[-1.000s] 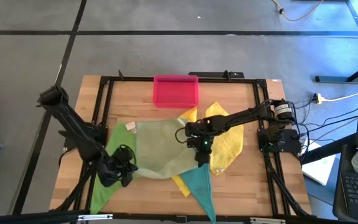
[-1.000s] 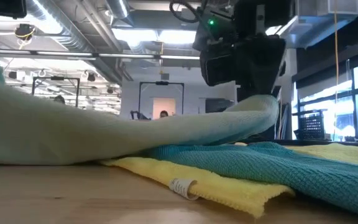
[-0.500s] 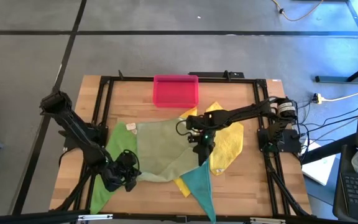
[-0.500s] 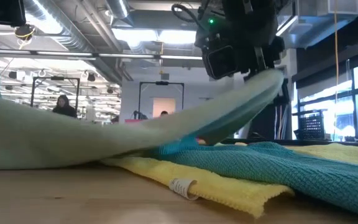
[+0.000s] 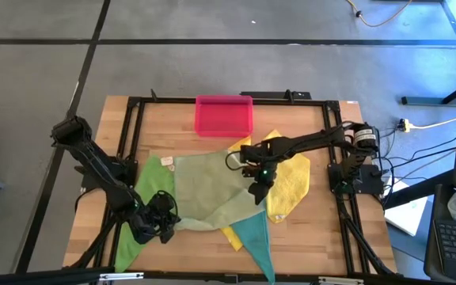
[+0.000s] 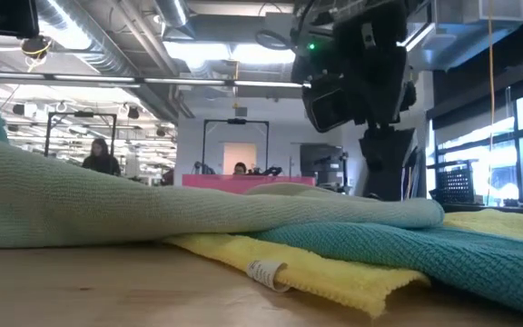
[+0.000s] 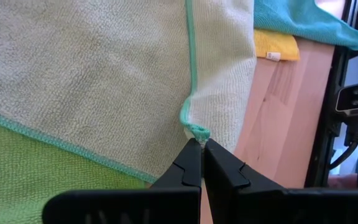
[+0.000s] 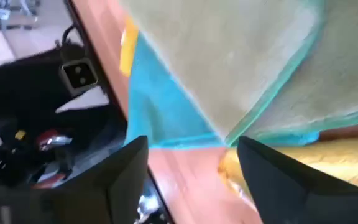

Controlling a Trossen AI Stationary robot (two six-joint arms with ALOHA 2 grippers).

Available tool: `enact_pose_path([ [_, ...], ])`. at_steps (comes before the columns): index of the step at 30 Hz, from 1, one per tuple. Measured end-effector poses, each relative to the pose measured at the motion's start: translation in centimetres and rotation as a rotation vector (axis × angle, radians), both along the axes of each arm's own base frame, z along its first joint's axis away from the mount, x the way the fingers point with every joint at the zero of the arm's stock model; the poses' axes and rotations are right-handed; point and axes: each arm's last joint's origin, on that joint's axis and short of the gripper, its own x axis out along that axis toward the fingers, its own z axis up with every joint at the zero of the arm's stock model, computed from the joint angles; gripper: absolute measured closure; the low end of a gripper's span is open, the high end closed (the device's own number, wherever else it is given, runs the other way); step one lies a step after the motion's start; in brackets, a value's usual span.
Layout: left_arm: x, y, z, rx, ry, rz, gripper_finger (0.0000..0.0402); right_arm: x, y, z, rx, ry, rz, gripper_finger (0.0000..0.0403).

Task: Fold microfiber towels
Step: Fold the light green microfiber cloth

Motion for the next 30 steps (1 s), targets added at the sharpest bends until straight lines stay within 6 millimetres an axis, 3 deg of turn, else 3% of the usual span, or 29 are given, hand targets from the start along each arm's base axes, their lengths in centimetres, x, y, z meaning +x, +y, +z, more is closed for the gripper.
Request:
enact_pose_path([
  [7, 0.0, 0.0, 0.0, 0.004, -0.007, 0.005, 0.0402, 0.7, -0.9, -0.4, -0.212, -0.011, -0.122, 0.0131],
  [12, 0.1, 0.0, 0.0, -0.001, -0.01, 0.005, 0.0401, 1.8, -1.1, -0.9, -0.198, -0.07, -0.18, 0.015],
  [14, 0.1, 0.0, 0.1, -0.003, -0.012, 0.005, 0.0402, 2.7, -0.9, -0.6, -0.202, -0.193, -0.152, 0.0157],
  [21, 0.1, -0.1, 0.1, -0.009, -0.015, 0.005, 0.0401, 4.0, 1.9, 1.3, -0.339, -0.657, 0.331, 0.0165],
  [25, 0.1, -0.1, 0.1, -0.01, -0.015, 0.004, 0.0402, 3.9, 2.9, 1.1, -0.456, -0.736, 0.513, 0.0168],
  [30, 0.1, -0.1, 0.1, -0.016, -0.018, 0.005, 0.0402, 3.4, 2.3, 0.1, -0.565, -0.661, 0.584, 0.0185],
])
